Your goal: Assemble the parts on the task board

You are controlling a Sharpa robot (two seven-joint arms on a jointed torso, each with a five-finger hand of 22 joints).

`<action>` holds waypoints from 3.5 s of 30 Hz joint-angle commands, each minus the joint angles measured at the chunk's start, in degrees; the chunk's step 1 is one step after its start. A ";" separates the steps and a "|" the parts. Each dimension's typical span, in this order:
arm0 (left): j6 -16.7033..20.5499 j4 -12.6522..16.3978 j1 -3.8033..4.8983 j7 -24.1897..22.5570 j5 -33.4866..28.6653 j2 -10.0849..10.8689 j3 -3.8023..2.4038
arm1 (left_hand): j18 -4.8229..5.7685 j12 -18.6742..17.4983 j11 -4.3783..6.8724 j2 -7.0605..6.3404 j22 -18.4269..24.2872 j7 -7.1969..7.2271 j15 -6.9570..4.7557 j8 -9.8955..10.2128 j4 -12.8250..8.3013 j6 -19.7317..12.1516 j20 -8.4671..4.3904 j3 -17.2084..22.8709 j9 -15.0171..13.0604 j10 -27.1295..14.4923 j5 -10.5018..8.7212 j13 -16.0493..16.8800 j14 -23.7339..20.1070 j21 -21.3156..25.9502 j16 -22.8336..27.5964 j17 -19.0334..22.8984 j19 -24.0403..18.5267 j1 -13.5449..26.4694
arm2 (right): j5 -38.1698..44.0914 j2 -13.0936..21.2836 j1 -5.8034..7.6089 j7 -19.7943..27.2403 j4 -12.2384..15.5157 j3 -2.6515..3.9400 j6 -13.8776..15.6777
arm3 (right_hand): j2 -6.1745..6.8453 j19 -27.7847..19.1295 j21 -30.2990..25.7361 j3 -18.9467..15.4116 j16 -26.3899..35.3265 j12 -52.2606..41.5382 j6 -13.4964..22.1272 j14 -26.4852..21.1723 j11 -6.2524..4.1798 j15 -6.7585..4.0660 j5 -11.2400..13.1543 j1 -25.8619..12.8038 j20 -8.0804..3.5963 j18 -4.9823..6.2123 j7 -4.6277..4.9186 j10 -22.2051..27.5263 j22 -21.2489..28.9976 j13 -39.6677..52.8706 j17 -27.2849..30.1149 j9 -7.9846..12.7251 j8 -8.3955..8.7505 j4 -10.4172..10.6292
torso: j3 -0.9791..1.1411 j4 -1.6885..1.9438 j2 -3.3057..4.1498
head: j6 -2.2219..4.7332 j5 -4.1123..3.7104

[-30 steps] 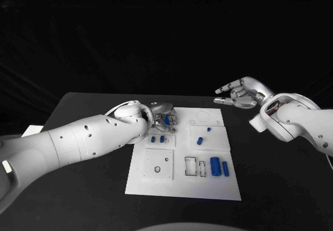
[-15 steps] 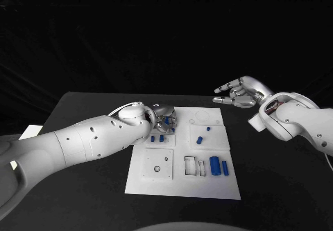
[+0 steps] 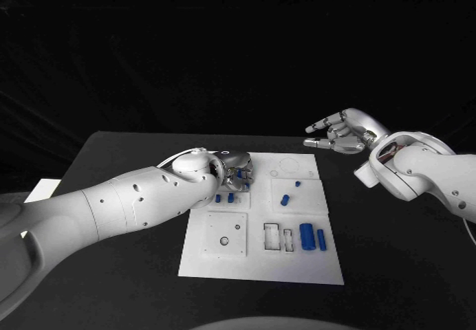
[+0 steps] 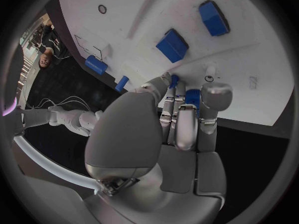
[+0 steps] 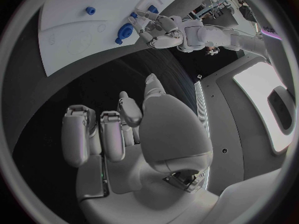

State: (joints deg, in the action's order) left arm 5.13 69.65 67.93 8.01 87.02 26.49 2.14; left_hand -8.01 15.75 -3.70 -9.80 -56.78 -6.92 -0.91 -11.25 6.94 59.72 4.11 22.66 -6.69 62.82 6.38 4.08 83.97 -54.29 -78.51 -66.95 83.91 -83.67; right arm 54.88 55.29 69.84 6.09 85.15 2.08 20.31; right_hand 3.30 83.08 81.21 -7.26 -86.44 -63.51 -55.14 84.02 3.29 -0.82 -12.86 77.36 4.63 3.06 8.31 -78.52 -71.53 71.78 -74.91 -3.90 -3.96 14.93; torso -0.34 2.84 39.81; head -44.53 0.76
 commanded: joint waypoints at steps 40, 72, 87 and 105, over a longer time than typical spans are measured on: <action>5.81 8.92 0.05 1.41 -3.92 9.52 -2.16 | 1.42 -6.87 0.16 0.21 -3.43 -0.72 -0.60 3.03 -7.89 5.52 -0.40 12.14 0.76 7.65 -0.08 0.04 2.15 -2.97 -1.67 0.11 1.37 2.78 | 0.02 0.11 -0.05 0.61 0.10 0.00 -0.89 | -0.36 -0.38 -0.39 -0.19 0.33 0.18 -0.14 4.44 -0.01 -0.30 -0.21 0.02 0.09 0.68 0.04 0.18 0.02 0.00 -8.52 0.00 0.06 -0.30 | 0.01 0.61 -0.44 | 0.16 -0.07; 1.71 6.57 -0.21 2.92 -4.43 8.98 -1.80 | 1.39 -7.35 0.31 0.10 -3.54 -0.59 -0.68 3.28 -7.96 5.93 -0.39 11.83 0.76 8.34 -0.23 0.22 2.05 -2.97 -1.60 0.53 1.27 3.86 | 0.00 -0.40 -0.11 0.71 -0.10 0.00 -1.04 | -0.44 -0.39 -0.40 -0.25 0.37 0.16 -0.15 4.43 -0.01 -0.30 -0.19 -0.06 0.09 0.68 0.04 0.18 0.02 -0.01 -8.47 0.00 0.05 -0.31 | 0.00 0.49 -0.44 | -0.37 0.00; 1.30 5.61 -0.50 2.85 -4.44 7.79 -1.59 | 1.37 -7.60 0.39 0.08 -3.62 -0.49 -0.75 3.38 -8.00 6.15 -0.42 11.52 0.75 8.61 -0.66 0.32 2.02 -2.99 -1.63 0.59 1.22 4.31 | 0.00 -0.40 -0.11 0.74 -0.06 0.01 -1.06 | -0.44 -0.39 -0.40 -0.25 0.37 0.16 -0.15 4.43 -0.01 -0.30 -0.19 -0.06 0.09 0.68 0.04 0.18 0.02 -0.01 -8.47 0.00 0.05 -0.31 | 0.01 0.47 -0.36 | -0.40 -0.11; -1.20 5.06 -0.60 3.90 -4.15 7.42 -1.36 | 1.35 -7.81 0.48 -0.02 -3.65 -0.37 -0.81 3.51 -8.21 6.26 -0.45 11.24 0.75 8.80 -1.01 0.41 2.00 -2.96 -1.64 0.66 1.17 4.47 | -0.01 -0.38 -0.11 0.75 -0.01 0.01 -1.14 | -0.44 -0.39 -0.40 -0.25 0.37 0.16 -0.15 4.43 -0.01 -0.30 -0.19 -0.06 0.09 0.68 0.04 0.18 0.02 -0.01 -8.47 0.00 0.05 -0.31 | 0.00 0.50 -0.45 | -0.67 -0.17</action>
State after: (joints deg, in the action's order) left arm 6.18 74.75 67.44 11.34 82.87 34.03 0.67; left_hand -7.14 8.31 -3.37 -9.75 -60.38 -7.25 -1.75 -8.07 -1.27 65.73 3.66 34.28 -5.91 71.26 5.70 4.43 83.97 -57.02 -79.83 -66.30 83.92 -79.65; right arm 54.72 54.94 69.77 6.32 85.08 2.08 19.93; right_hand 3.31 83.08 80.99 -7.42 -86.44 -63.51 -55.14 84.02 3.30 -0.82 -12.85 77.36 4.63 3.06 8.31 -78.52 -71.53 71.79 -74.91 -3.90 -3.96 14.77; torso -0.34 3.35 39.37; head -45.21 0.54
